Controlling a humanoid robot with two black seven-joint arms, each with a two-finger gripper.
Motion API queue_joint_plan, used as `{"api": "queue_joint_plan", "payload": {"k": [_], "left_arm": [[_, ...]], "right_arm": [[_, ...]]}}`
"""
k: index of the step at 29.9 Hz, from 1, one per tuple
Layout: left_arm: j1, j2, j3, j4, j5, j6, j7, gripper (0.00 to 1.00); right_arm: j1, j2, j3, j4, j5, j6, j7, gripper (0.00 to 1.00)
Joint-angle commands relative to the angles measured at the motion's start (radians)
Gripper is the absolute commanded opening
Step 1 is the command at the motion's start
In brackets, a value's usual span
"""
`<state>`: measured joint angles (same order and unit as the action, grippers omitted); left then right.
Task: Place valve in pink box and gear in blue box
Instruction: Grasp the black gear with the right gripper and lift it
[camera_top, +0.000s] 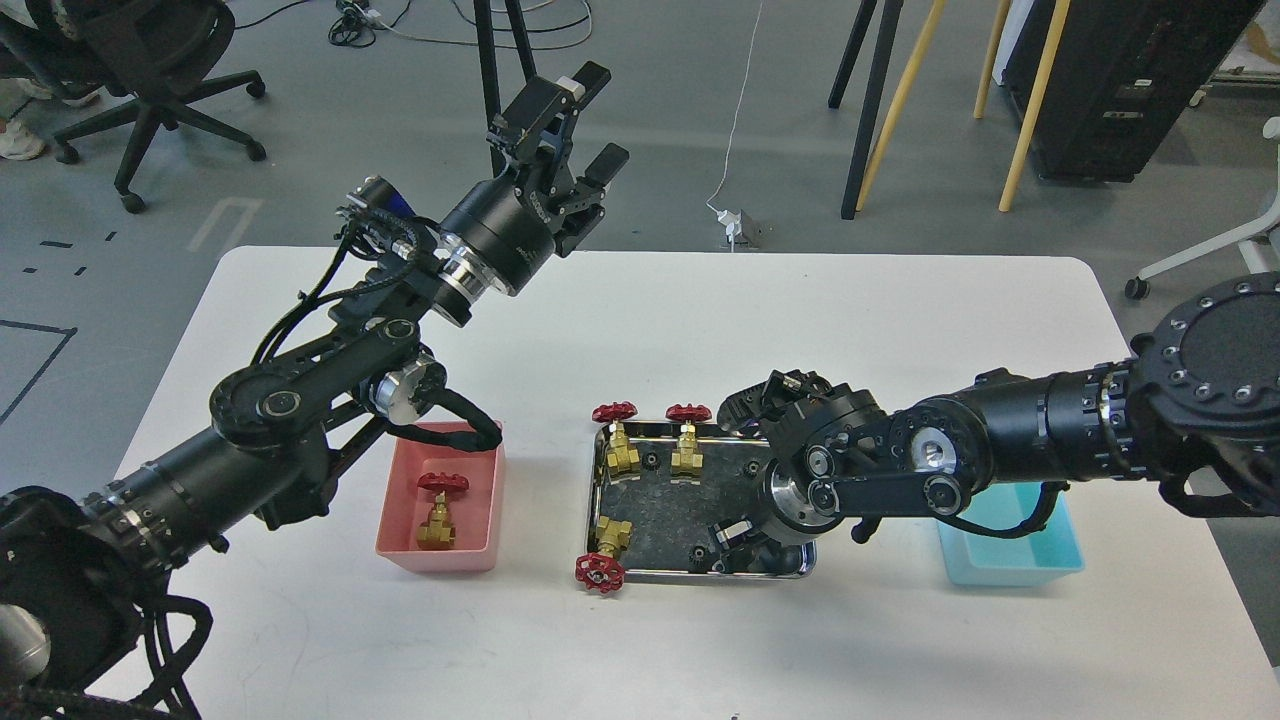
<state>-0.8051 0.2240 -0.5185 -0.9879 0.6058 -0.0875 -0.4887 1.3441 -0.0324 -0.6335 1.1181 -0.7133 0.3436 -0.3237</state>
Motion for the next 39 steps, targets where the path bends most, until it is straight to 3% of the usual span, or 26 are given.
{"api": "queue_joint_plan", "payload": {"k": [1, 21, 39], "left_arm": [[0.001, -0.002, 0.0, 0.0, 0.0, 0.0, 0.0, 0.96], [0.001, -0.002, 0.0, 0.0, 0.0, 0.0, 0.0, 0.96], [0.001, -0.008, 0.0, 0.0, 0.0, 0.0, 0.0, 0.96]], "right_arm": [[0.0, 0.0, 0.0, 0.0, 0.0, 0.0, 0.0, 0.54], [-0.008, 0.0, -0.002, -0.015, -0.003, 0.0, 0.0, 0.5], [-0.008, -0.001, 0.0, -0.014, -0.002, 0.0, -0.018, 0.33]]}}
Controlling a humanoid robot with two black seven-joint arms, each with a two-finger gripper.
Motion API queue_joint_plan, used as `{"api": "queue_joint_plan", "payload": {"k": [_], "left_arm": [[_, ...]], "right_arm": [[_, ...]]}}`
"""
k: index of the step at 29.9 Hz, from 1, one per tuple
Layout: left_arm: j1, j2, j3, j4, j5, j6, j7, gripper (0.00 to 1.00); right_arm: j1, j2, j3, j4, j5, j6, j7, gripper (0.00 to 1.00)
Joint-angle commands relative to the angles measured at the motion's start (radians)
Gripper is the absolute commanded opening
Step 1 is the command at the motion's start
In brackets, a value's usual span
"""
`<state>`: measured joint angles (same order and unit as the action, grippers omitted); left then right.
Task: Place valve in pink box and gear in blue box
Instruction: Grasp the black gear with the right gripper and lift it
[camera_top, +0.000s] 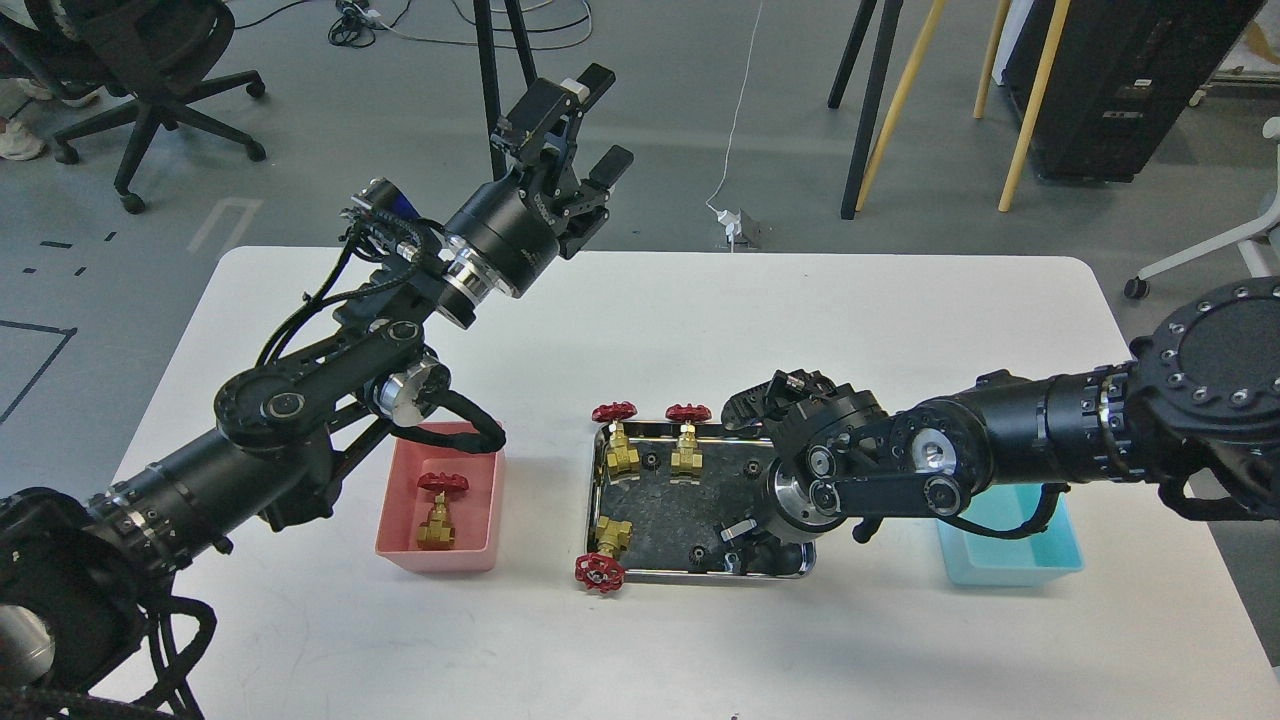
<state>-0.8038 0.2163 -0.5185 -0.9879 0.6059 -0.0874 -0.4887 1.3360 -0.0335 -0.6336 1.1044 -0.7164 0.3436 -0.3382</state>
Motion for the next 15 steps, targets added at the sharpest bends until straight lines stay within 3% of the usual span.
{"api": "queue_joint_plan", "payload": {"k": [1, 15], "left_arm": [[0.0, 0.0, 0.0, 0.0, 0.0, 0.0, 0.0, 0.96], [0.0, 0.0, 0.0, 0.0, 0.0, 0.0, 0.0, 0.96]], "right_arm": [[0.0, 0.0, 0.0, 0.0, 0.002, 0.0, -0.007, 0.31], [0.003, -0.003, 0.002, 0.003, 0.005, 0.0, -0.018, 0.22]]}}
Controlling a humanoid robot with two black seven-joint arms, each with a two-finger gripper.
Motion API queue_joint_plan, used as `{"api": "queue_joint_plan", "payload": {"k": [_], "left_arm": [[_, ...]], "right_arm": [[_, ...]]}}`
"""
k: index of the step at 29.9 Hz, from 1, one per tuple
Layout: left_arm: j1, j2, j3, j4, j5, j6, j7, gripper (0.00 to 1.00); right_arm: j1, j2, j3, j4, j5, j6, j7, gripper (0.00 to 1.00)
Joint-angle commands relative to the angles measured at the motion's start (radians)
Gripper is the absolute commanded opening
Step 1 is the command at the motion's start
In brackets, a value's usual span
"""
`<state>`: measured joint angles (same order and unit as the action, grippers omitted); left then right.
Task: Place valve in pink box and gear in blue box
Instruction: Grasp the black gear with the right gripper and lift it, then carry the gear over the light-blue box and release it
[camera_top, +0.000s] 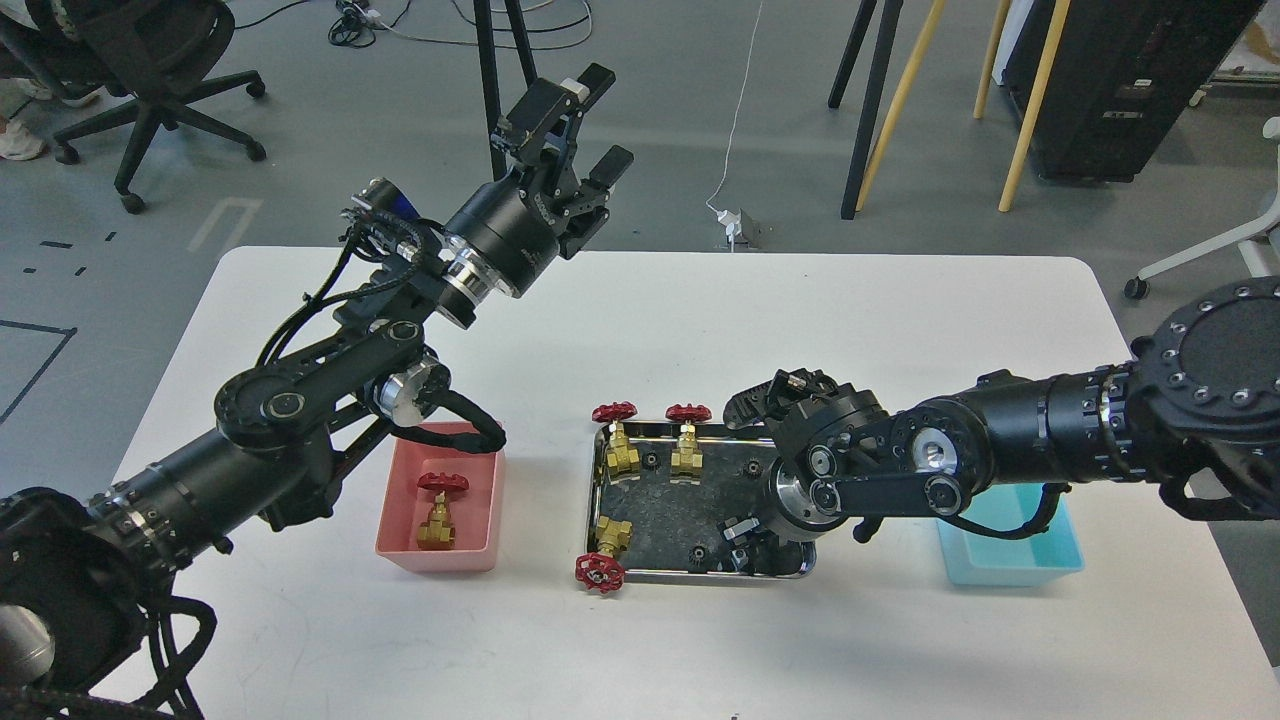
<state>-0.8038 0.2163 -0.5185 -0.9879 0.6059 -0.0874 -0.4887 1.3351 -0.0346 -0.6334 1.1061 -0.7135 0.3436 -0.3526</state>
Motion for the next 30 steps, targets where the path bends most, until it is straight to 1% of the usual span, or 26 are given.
{"api": "queue_joint_plan", "payload": {"k": [1, 12, 15, 23, 27, 30], "left_arm": [[0.0, -0.002, 0.0, 0.0, 0.0, 0.0, 0.0, 0.96], [0.0, -0.003, 0.0, 0.0, 0.0, 0.0, 0.0, 0.96], [0.0, -0.003, 0.0, 0.0, -0.001, 0.0, 0.0, 0.96], [-0.002, -0.003, 0.0, 0.0, -0.001, 0.0, 0.0, 0.96], [-0.002, -0.003, 0.0, 0.0, -0.001, 0.0, 0.0, 0.96], [-0.002, -0.003, 0.0, -0.002, -0.001, 0.0, 0.0, 0.96]], "right_arm": [[0.004, -0.002, 0.001, 0.001, 0.002, 0.0, -0.003, 0.22], [0.022, -0.008, 0.043, 0.003, 0.002, -0.001, -0.003, 0.2], [0.039, -0.034, 0.072, 0.006, 0.003, -0.002, -0.003, 0.19], [0.139, -0.183, 0.141, 0.014, 0.013, -0.005, -0.005, 0.19], [0.167, -0.31, 0.175, 0.02, 0.009, -0.003, -0.006, 0.19], [0.173, -0.419, 0.182, 0.037, 0.006, -0.002, -0.022, 0.19]]}}
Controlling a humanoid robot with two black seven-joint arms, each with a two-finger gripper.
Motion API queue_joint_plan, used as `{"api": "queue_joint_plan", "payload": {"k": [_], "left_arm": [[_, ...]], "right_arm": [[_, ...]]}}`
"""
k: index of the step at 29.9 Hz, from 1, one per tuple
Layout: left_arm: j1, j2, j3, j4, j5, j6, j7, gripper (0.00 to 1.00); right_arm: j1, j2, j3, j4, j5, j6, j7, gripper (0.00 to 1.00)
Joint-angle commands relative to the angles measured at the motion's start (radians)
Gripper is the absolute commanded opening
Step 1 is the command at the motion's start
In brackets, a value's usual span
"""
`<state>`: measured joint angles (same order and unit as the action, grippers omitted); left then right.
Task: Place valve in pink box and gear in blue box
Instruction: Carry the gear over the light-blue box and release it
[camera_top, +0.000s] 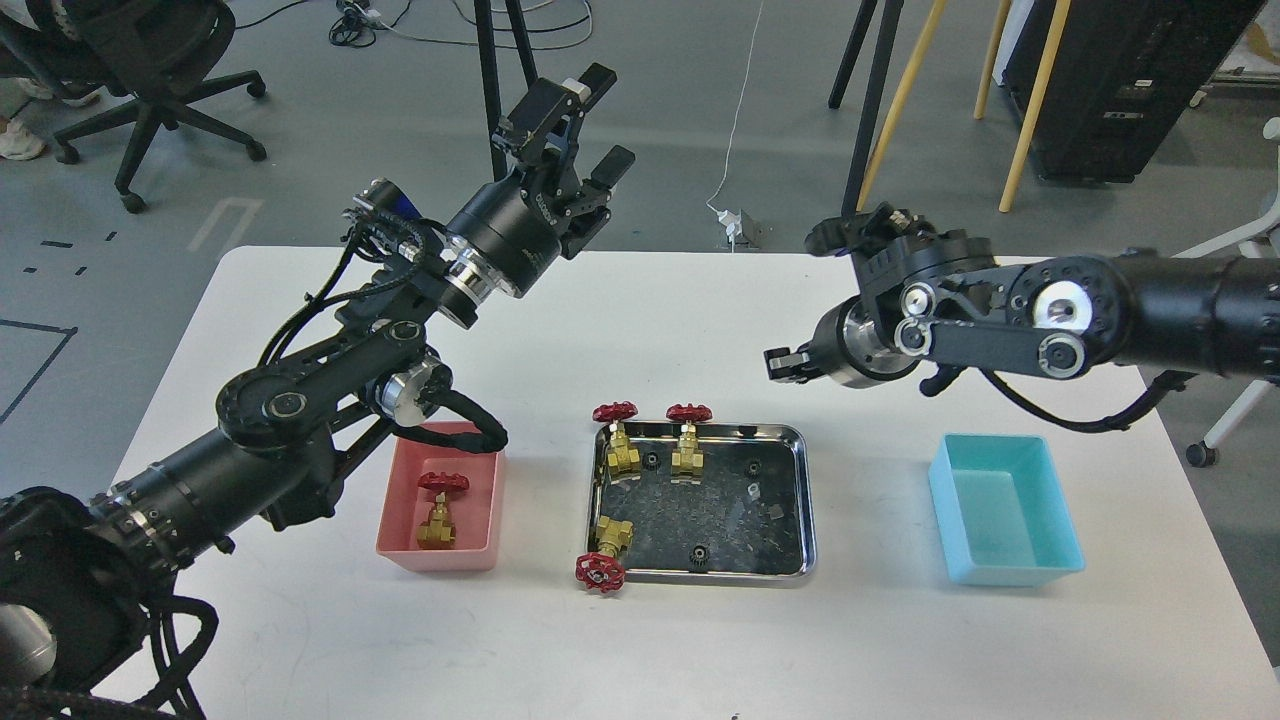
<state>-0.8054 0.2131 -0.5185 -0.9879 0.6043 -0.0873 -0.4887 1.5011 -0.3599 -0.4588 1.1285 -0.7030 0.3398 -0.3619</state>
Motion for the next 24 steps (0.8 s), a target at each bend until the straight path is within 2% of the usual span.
{"api": "queue_joint_plan", "payload": {"k": [1, 5, 12, 15, 24], "left_arm": [[0.002, 0.0, 0.0, -0.001, 0.0, 0.0, 0.0, 0.96], [0.002, 0.0, 0.0, -0.001, 0.0, 0.0, 0.0, 0.96], [0.002, -0.017, 0.0, 0.0, 0.002, 0.001, 0.0, 0.96], [0.002, -0.018, 0.0, 0.0, 0.002, 0.001, 0.0, 0.96], [0.002, -0.029, 0.0, 0.005, 0.002, 0.001, 0.0, 0.96]], "right_arm": [[0.008, -0.131, 0.008, 0.028, -0.009, 0.004, -0.017, 0.19], [0.007, -0.272, 0.006, 0.102, -0.021, 0.005, -0.028, 0.19], [-0.01, -0.459, 0.002, 0.263, -0.102, 0.005, -0.086, 0.2], [-0.028, -0.491, -0.006, 0.277, -0.139, 0.005, -0.089, 0.2], [-0.107, -0.49, 0.002, 0.343, -0.145, 0.005, -0.092, 0.21]]}}
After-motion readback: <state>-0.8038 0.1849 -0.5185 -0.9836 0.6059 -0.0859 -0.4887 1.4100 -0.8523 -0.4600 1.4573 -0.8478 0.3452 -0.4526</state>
